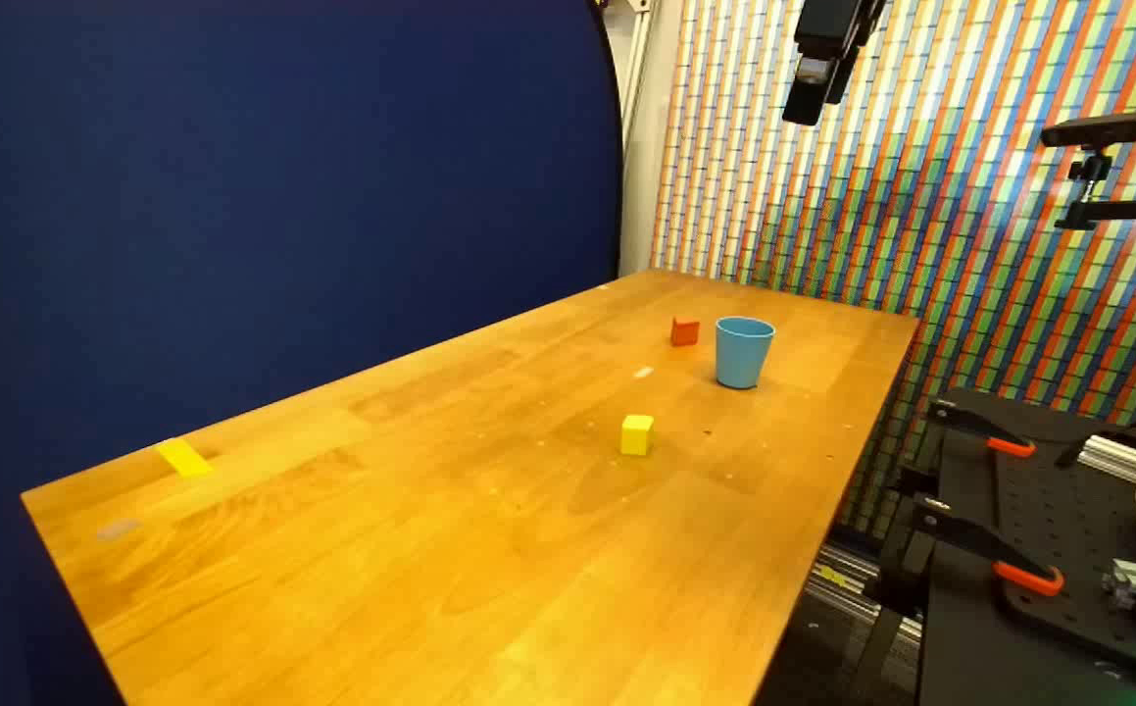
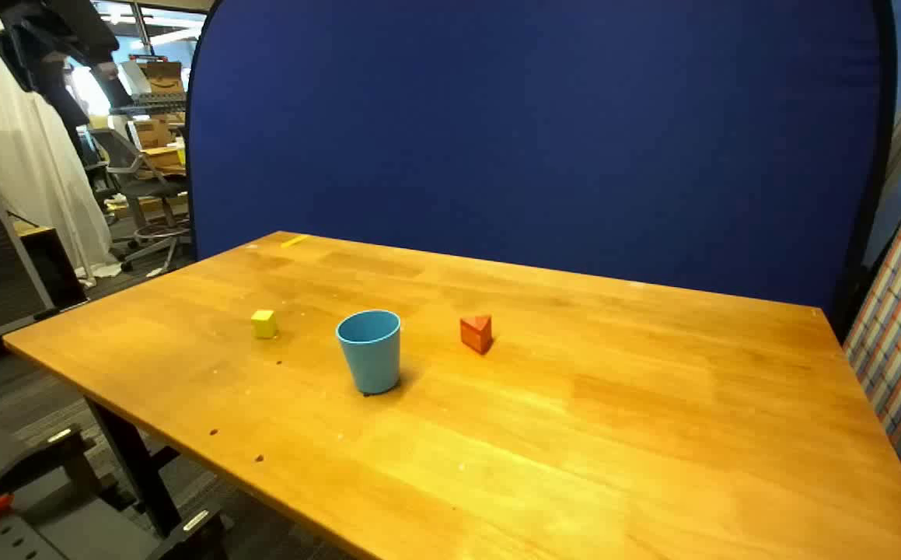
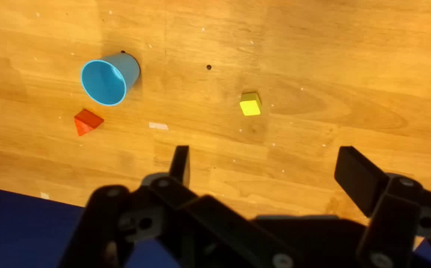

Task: Put the yellow block in the cup

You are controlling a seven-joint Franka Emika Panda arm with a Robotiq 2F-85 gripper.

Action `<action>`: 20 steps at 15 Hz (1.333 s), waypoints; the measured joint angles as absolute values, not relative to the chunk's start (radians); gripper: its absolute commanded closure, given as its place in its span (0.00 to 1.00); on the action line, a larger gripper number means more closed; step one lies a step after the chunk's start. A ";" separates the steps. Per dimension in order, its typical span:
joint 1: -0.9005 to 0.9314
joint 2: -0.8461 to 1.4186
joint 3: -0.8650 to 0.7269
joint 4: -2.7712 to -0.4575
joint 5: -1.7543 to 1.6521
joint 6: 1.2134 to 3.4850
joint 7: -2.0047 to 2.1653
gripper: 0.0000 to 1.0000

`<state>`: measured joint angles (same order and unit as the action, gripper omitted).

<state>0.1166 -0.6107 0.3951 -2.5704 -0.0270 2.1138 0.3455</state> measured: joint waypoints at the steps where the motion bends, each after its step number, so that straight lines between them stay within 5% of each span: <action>1: 0.117 -0.611 0.395 -2.568 -0.027 2.114 0.346 0.00; 8: 0.110 -0.501 0.389 -2.583 -0.034 2.216 0.365 0.00; 20: 0.106 0.122 0.253 -2.502 -0.074 2.665 0.378 0.00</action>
